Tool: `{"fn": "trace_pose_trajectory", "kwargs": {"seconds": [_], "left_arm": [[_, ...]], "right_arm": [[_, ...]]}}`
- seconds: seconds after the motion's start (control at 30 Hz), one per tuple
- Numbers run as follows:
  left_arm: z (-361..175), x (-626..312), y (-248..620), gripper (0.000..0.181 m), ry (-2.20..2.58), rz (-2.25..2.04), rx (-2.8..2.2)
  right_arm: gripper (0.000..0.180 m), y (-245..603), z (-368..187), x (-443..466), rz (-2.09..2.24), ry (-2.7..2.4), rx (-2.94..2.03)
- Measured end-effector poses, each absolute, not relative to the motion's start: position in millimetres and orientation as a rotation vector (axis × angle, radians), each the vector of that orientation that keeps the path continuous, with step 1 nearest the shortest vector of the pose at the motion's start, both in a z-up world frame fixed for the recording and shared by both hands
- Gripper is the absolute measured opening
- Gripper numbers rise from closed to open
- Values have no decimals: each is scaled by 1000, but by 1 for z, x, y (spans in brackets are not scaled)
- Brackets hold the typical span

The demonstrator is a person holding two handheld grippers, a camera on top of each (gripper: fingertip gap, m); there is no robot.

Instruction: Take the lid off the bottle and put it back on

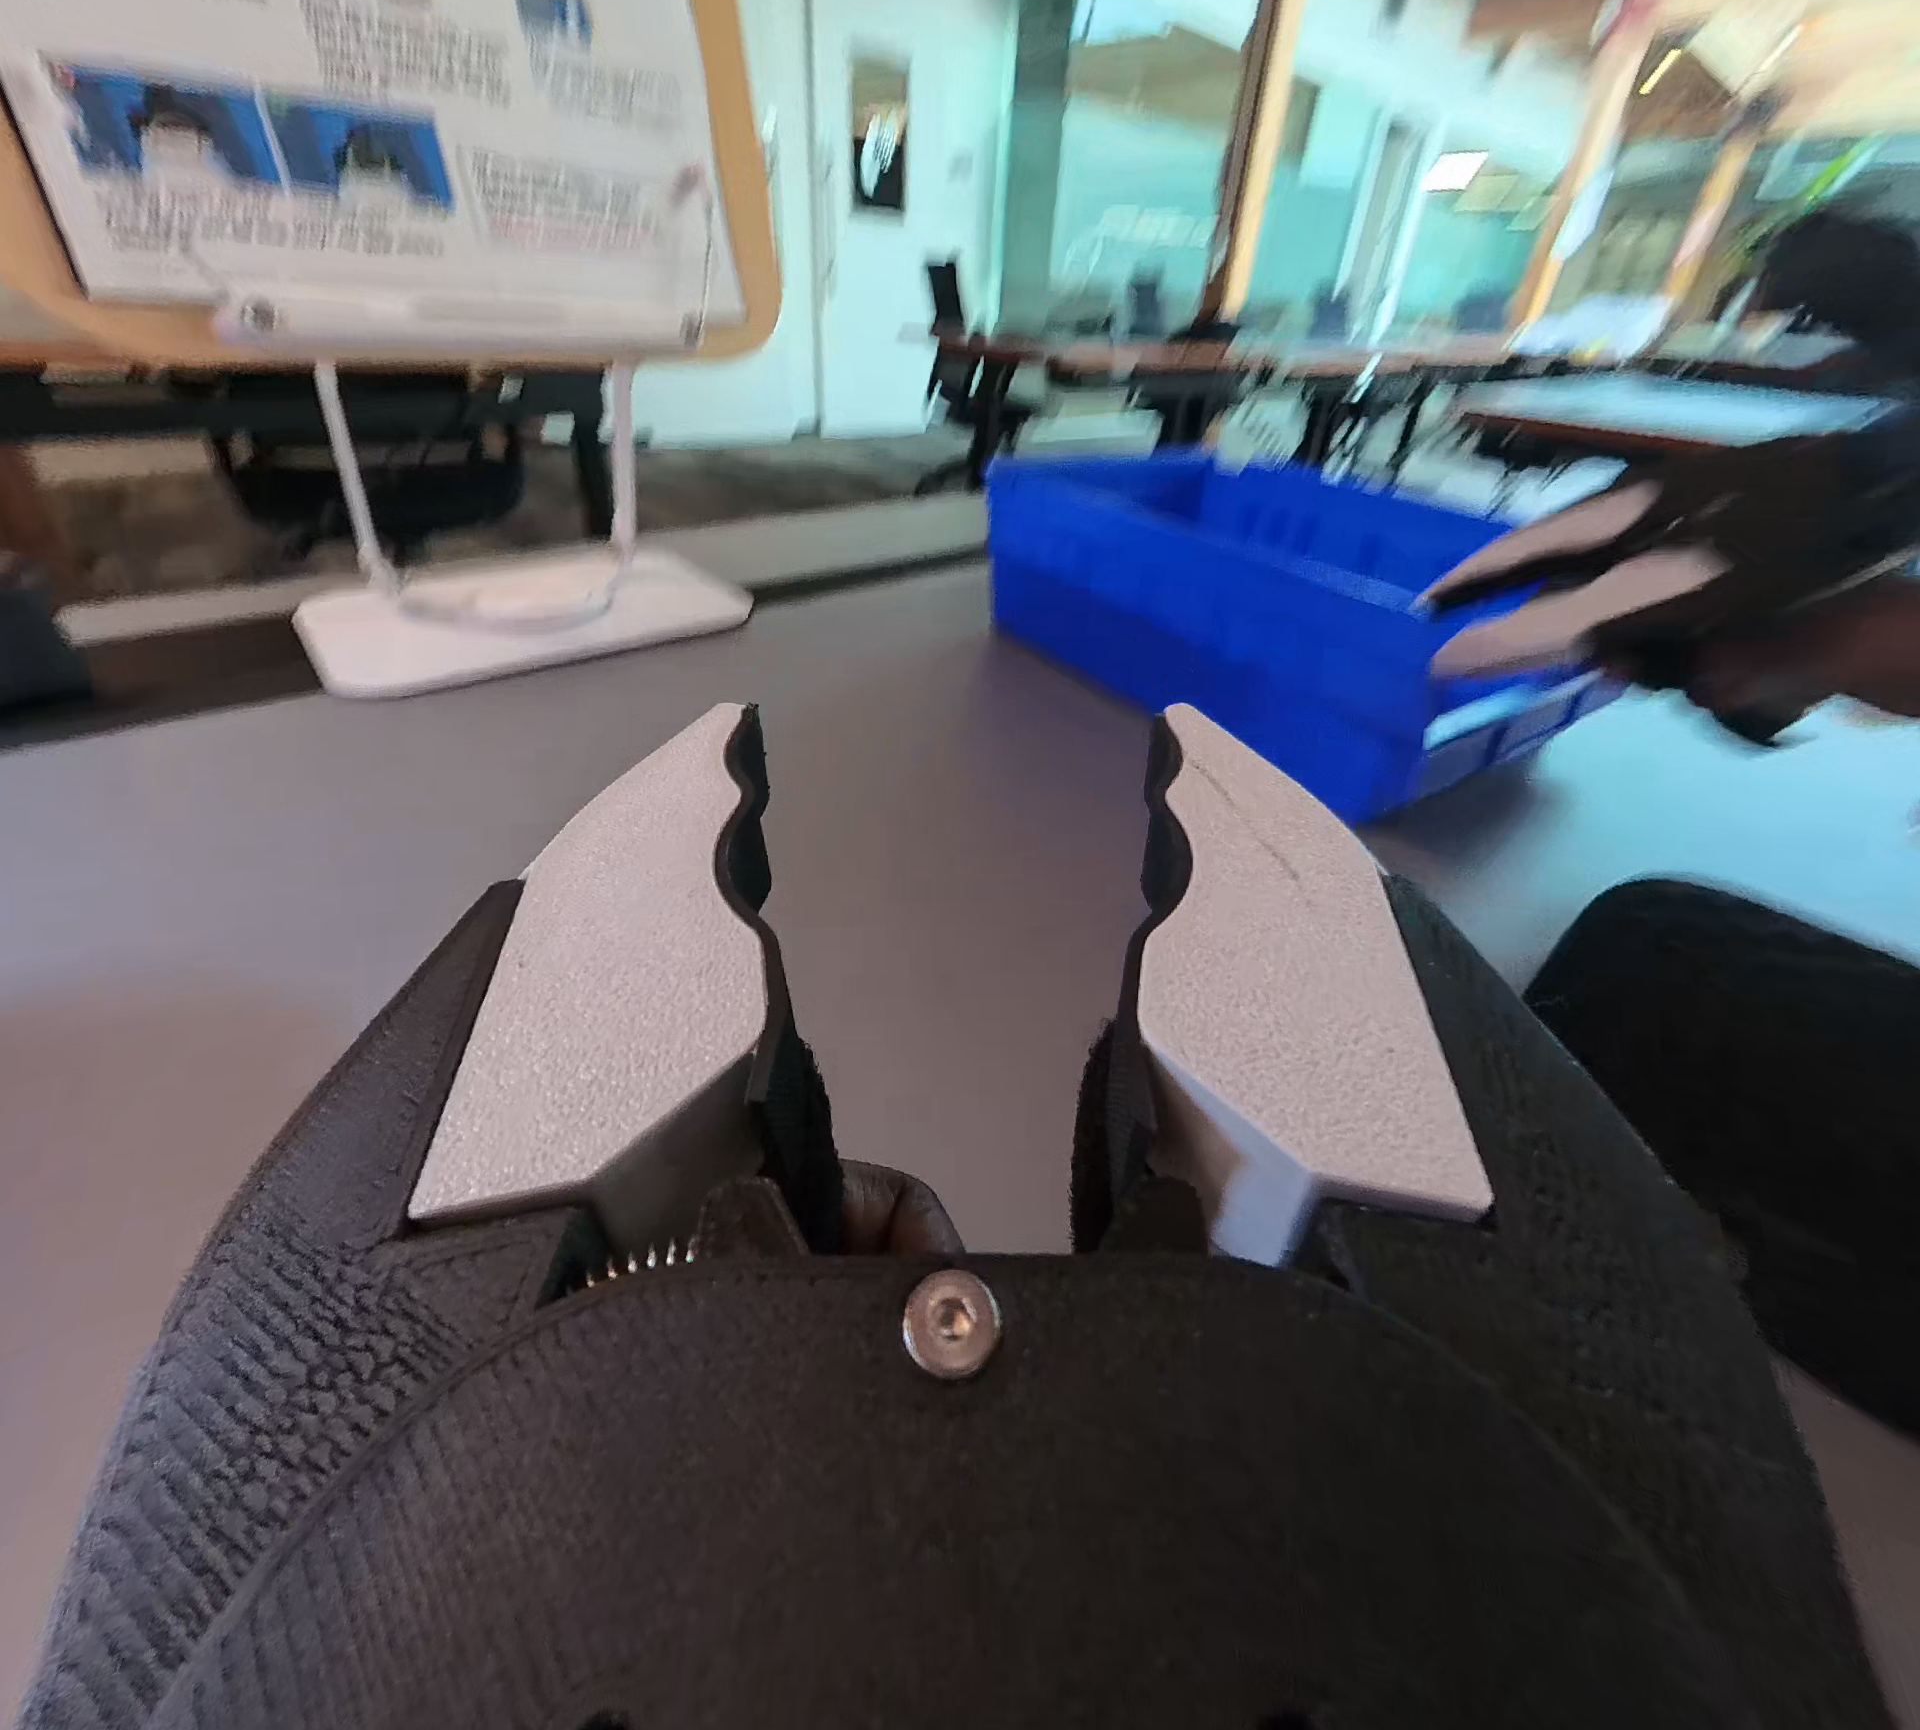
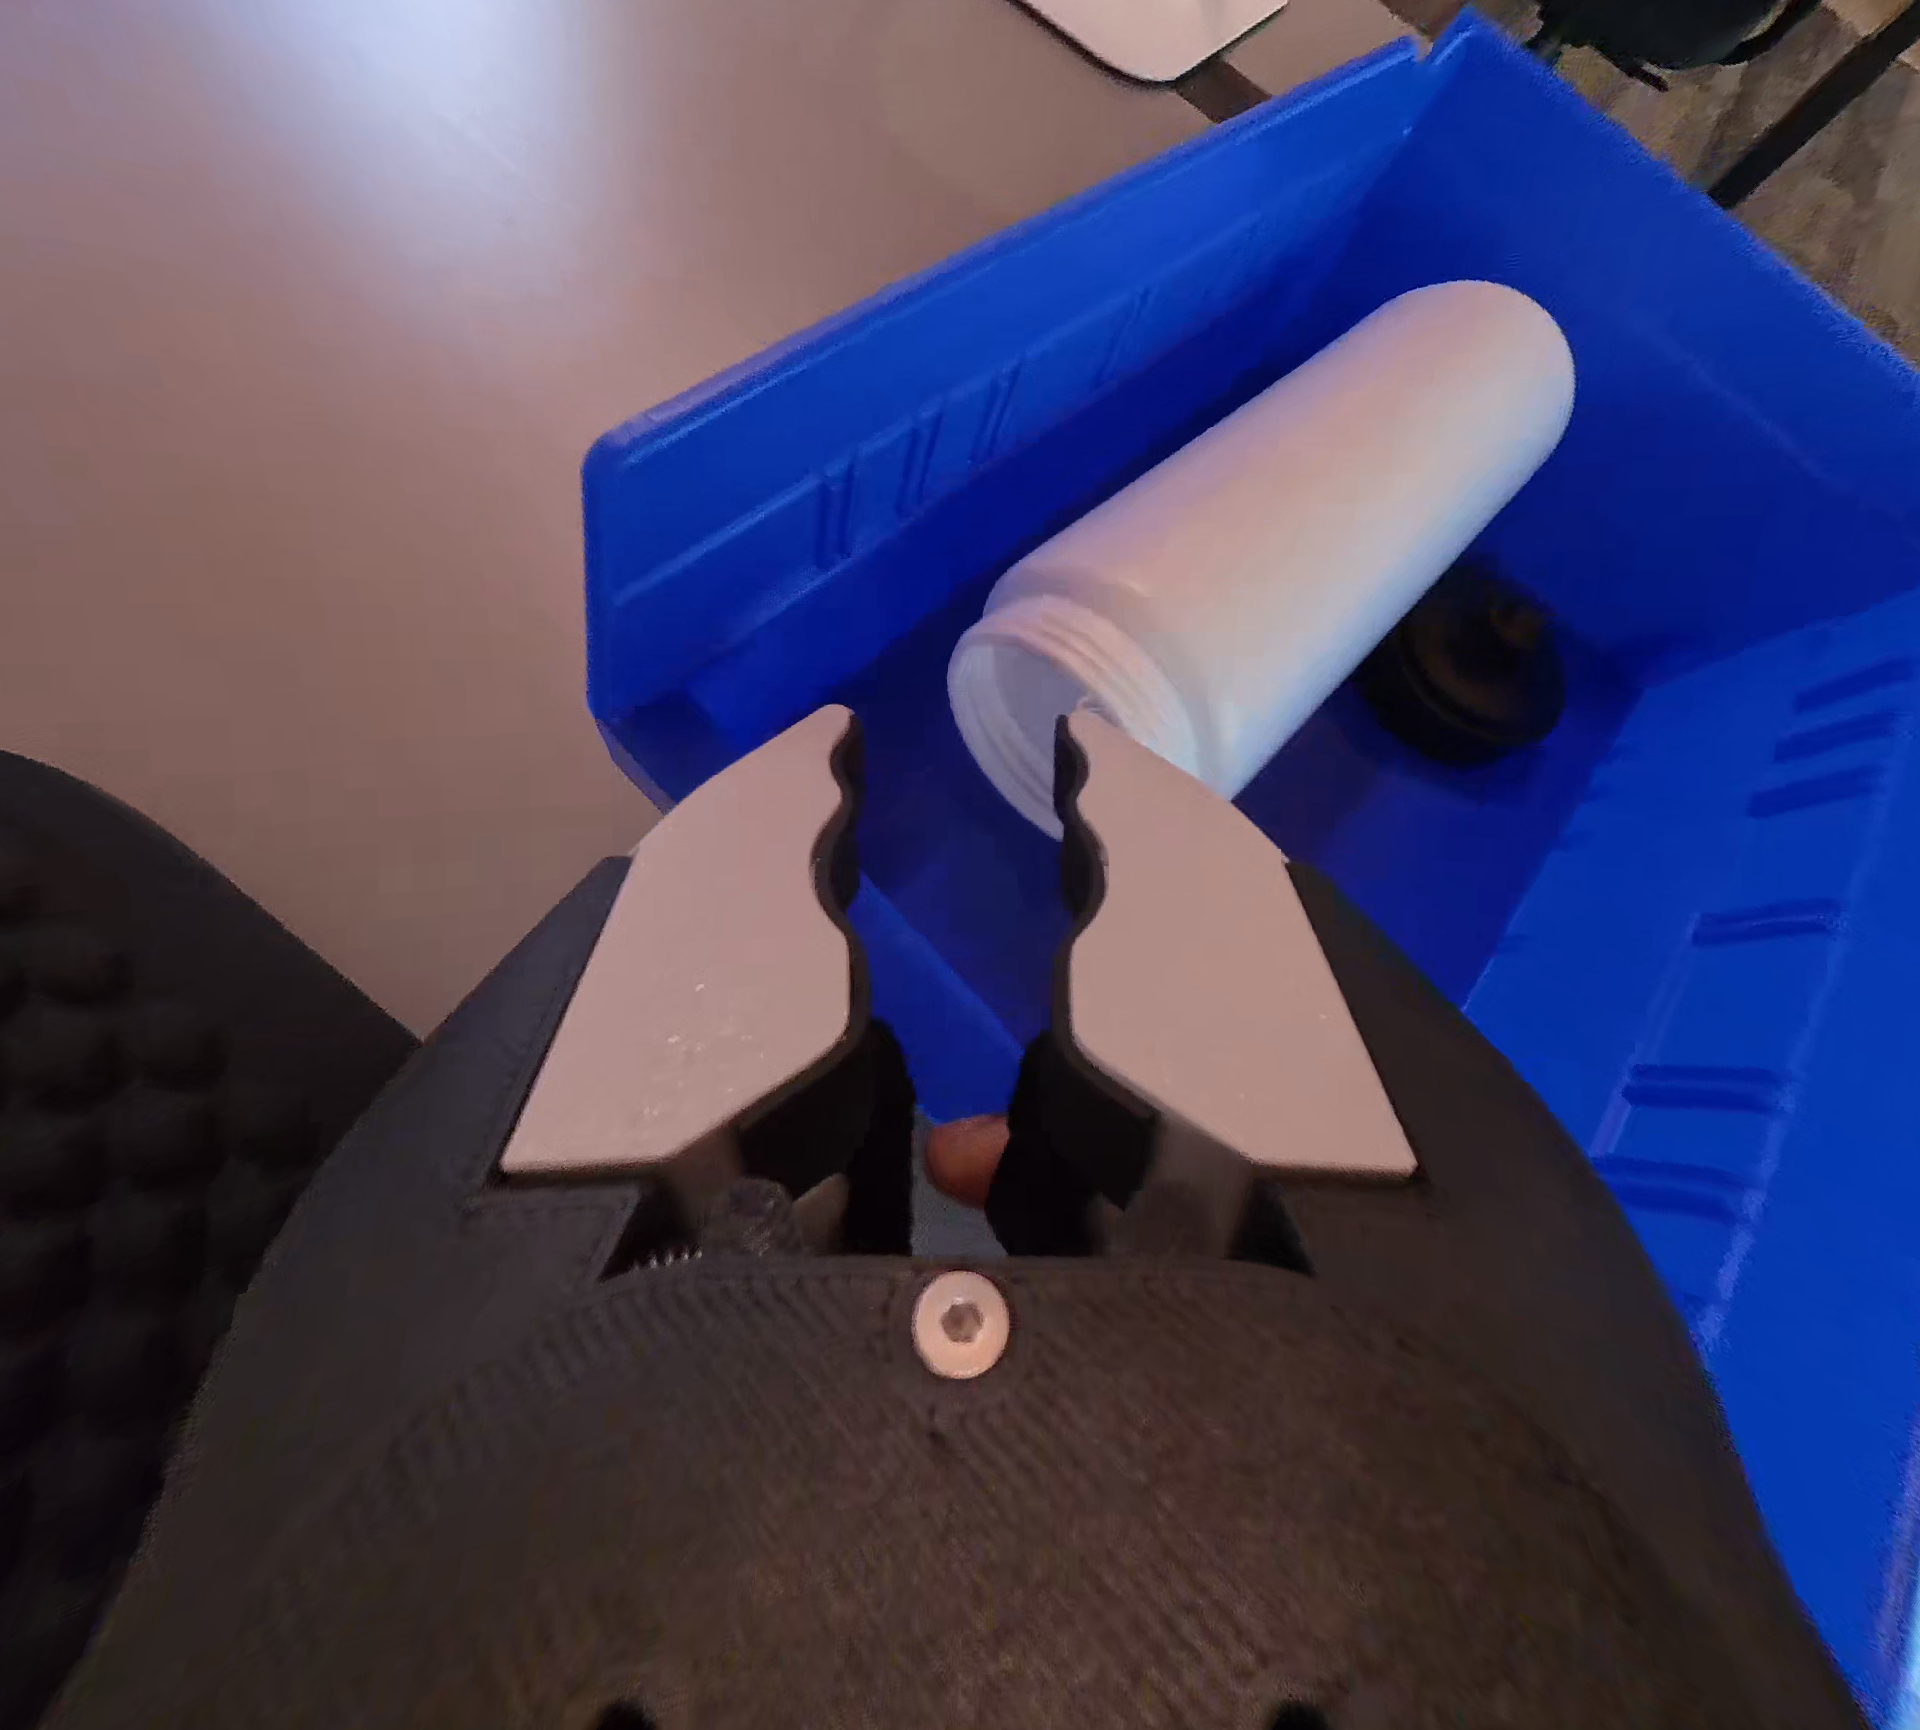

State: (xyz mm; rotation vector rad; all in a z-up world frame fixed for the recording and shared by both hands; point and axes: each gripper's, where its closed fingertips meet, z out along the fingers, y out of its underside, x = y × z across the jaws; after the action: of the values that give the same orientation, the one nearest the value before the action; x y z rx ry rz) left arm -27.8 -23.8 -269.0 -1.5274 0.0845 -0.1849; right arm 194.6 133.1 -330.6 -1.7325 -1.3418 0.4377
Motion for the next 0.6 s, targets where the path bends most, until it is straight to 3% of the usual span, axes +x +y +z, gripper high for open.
{"fn": "trace_pose_trajectory", "kwargs": {"seconds": [0.17,0.3,0.4,0.5,0.53,0.6], "left_arm": [[-262,-54,-32,75,30,46,-1591],[-242,-116,-71,75,-160,422,-1539],[-241,-163,-111,75,-265,660,-1505],[-283,-197,-121,68,-285,674,-1724],[-306,-198,-117,63,-289,561,-1849],[-332,-197,-111,30,-310,395,-1987]], "right_arm": [[83,117,-286,188,587,-1097,-1677],[96,101,-285,164,629,-1010,-1673],[83,115,-296,142,493,-935,-1695],[69,122,-325,134,365,-919,-1811],[53,123,-331,134,320,-944,-1827],[21,128,-335,139,220,-947,-1814]]}}
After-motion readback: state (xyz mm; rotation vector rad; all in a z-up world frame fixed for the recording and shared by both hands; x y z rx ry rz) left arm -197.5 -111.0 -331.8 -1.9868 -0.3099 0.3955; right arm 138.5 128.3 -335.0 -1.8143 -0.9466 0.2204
